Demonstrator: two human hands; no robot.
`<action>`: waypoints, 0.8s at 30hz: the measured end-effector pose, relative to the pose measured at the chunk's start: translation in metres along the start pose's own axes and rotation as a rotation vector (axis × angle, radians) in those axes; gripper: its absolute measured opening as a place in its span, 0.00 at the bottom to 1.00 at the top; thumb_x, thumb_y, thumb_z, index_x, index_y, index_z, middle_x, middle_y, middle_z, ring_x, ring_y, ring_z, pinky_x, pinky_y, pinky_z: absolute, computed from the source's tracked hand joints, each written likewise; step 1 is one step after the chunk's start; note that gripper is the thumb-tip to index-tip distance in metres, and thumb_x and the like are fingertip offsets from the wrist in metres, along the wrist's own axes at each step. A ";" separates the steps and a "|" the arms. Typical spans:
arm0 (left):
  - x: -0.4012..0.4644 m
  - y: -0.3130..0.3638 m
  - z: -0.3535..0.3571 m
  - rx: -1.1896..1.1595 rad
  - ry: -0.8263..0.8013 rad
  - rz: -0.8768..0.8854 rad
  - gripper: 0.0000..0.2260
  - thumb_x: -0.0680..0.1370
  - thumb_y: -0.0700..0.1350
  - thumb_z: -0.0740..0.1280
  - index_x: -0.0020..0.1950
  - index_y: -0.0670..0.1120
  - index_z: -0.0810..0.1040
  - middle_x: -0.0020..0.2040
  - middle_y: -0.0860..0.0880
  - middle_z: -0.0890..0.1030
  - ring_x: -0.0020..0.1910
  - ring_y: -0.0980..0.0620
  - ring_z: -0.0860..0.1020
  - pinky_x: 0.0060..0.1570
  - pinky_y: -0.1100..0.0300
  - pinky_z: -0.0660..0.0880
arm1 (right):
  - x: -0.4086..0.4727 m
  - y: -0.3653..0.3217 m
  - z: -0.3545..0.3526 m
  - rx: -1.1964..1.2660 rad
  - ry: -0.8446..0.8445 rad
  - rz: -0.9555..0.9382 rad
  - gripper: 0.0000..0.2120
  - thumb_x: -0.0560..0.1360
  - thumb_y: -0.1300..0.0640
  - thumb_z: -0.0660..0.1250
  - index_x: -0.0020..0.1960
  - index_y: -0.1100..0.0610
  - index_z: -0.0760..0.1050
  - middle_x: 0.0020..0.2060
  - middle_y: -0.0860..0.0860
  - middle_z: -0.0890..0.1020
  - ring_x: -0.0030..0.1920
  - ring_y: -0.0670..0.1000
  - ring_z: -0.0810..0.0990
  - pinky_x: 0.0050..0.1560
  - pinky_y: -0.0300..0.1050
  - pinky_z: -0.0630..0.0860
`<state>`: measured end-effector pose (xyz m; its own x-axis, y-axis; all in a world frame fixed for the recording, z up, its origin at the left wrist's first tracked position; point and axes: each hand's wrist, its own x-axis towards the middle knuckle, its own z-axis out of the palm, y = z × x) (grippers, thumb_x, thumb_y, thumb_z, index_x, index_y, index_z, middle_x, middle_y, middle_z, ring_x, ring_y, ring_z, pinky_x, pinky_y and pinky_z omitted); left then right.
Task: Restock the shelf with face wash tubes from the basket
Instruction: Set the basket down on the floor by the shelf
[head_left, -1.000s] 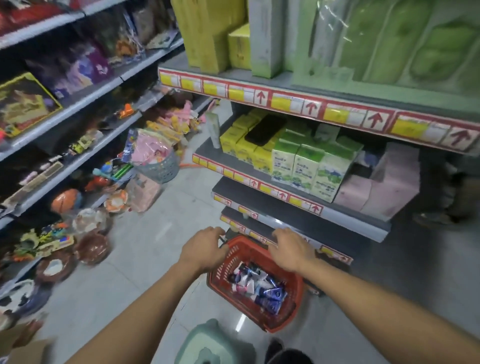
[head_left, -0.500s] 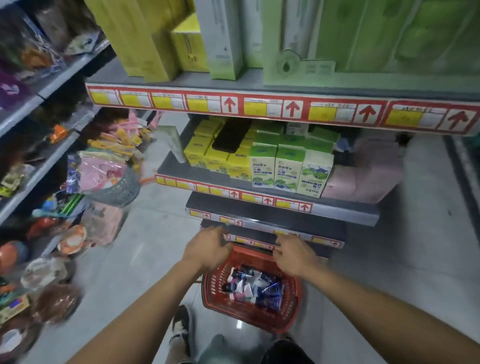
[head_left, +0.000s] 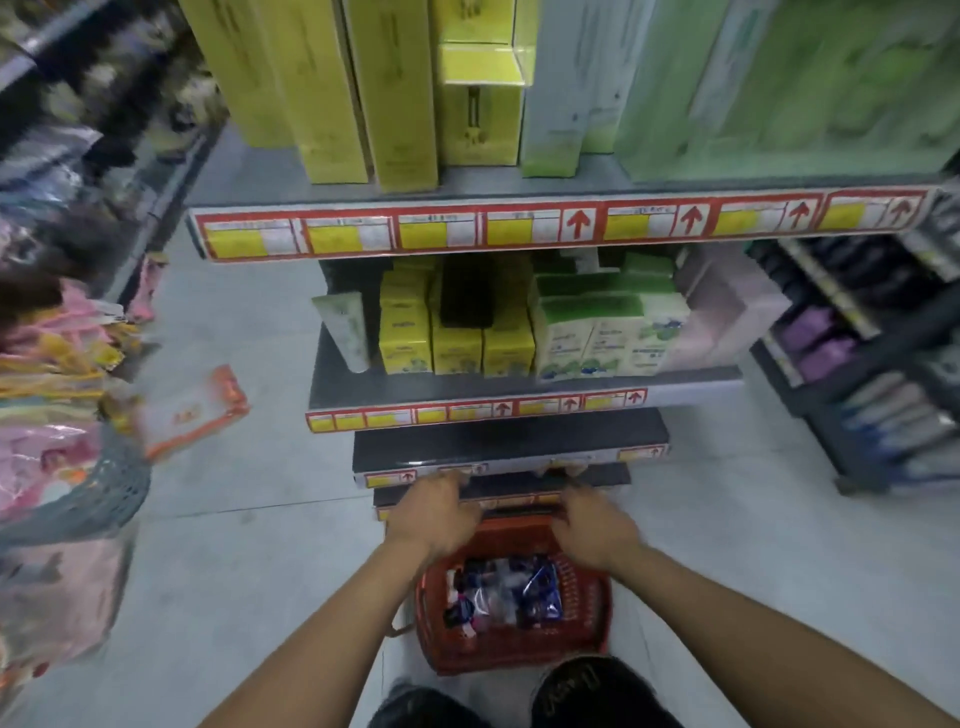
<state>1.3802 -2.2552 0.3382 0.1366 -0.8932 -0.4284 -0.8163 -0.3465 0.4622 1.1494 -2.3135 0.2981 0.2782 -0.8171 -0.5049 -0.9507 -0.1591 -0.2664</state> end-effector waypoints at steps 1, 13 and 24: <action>0.000 -0.005 -0.003 -0.006 -0.015 0.013 0.19 0.76 0.58 0.64 0.65 0.55 0.79 0.62 0.51 0.83 0.58 0.49 0.81 0.55 0.54 0.79 | -0.006 -0.007 0.002 0.011 0.009 0.009 0.21 0.71 0.42 0.56 0.58 0.51 0.77 0.55 0.54 0.81 0.54 0.57 0.82 0.53 0.51 0.80; 0.011 0.012 0.018 0.024 -0.038 0.056 0.16 0.80 0.54 0.64 0.66 0.51 0.79 0.64 0.50 0.82 0.60 0.50 0.80 0.52 0.59 0.75 | -0.019 0.029 0.016 0.045 0.028 0.101 0.22 0.73 0.42 0.55 0.60 0.53 0.75 0.58 0.55 0.79 0.55 0.59 0.81 0.56 0.54 0.79; 0.049 0.078 0.096 0.078 -0.104 -0.091 0.18 0.74 0.61 0.61 0.56 0.54 0.81 0.55 0.49 0.86 0.51 0.46 0.83 0.51 0.52 0.81 | 0.015 0.132 0.031 0.134 -0.049 -0.065 0.12 0.77 0.51 0.61 0.53 0.57 0.78 0.52 0.56 0.81 0.52 0.58 0.80 0.50 0.48 0.78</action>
<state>1.2692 -2.2979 0.2786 0.1564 -0.8234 -0.5455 -0.8451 -0.3974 0.3576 1.0323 -2.3292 0.2298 0.3476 -0.7792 -0.5216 -0.9046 -0.1323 -0.4052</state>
